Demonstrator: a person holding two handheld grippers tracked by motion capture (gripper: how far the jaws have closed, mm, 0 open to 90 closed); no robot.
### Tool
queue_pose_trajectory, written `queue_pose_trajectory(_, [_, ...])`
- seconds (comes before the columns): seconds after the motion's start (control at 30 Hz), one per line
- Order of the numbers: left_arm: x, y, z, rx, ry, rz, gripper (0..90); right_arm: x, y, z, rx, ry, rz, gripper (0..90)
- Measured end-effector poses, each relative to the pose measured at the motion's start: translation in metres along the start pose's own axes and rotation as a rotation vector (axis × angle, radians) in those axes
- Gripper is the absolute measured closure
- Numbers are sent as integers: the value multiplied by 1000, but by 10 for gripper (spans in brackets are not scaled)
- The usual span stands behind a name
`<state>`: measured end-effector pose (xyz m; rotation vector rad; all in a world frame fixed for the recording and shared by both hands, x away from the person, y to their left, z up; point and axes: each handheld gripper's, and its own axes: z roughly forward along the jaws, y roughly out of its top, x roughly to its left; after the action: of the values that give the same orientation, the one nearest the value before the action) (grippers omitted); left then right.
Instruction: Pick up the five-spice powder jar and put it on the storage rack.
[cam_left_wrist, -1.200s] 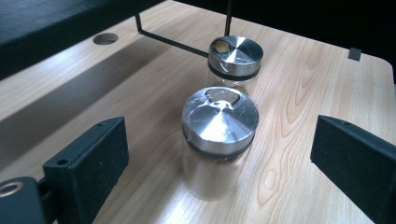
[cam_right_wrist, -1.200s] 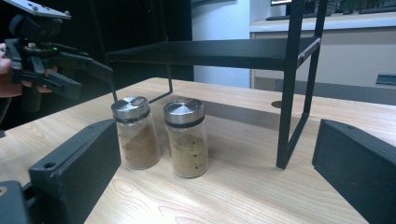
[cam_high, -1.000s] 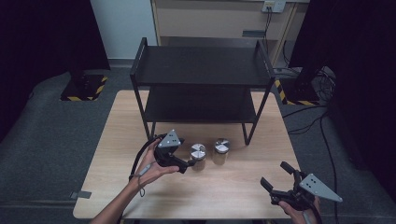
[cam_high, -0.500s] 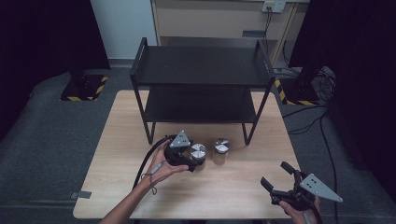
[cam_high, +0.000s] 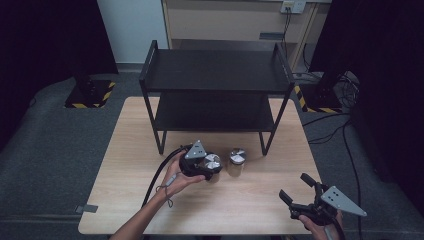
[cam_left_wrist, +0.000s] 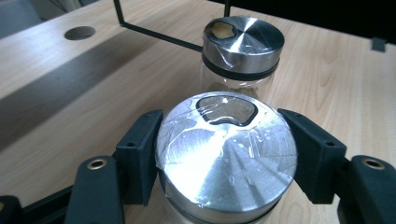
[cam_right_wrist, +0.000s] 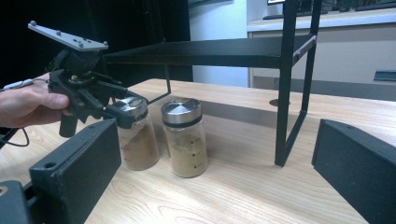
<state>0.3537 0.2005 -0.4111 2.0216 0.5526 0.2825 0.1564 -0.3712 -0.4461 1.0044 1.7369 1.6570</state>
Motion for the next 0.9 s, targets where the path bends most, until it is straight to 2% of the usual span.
queue_pose_trajectory(0.07, [2, 1, -1, 3, -6, -12, 331, 0, 0, 0, 0, 0, 0, 19])
queue_pose_trajectory(0.2, [-1, 4, -4, 19, 13, 5, 332, 0, 0, 0, 0, 0, 2, 19])
queue_pose_trajectory(0.3, [1, 5, -10, 17, 10, 0, 333, -1, 0, 0, 2, 2, 1, 19])
queue_pose_trajectory(0.5, [2, 10, -28, 10, 26, -9, 333, 0, 0, 1, -1, 0, -1, 19])
queue_pose_trajectory(0.67, [4, 17, -44, 23, 28, -7, 333, 0, 0, 1, -2, 1, -2, 18])
queue_pose_trajectory(0.9, [4, 27, -66, 11, 23, -8, 333, 0, 0, 1, -5, -2, -3, 13])
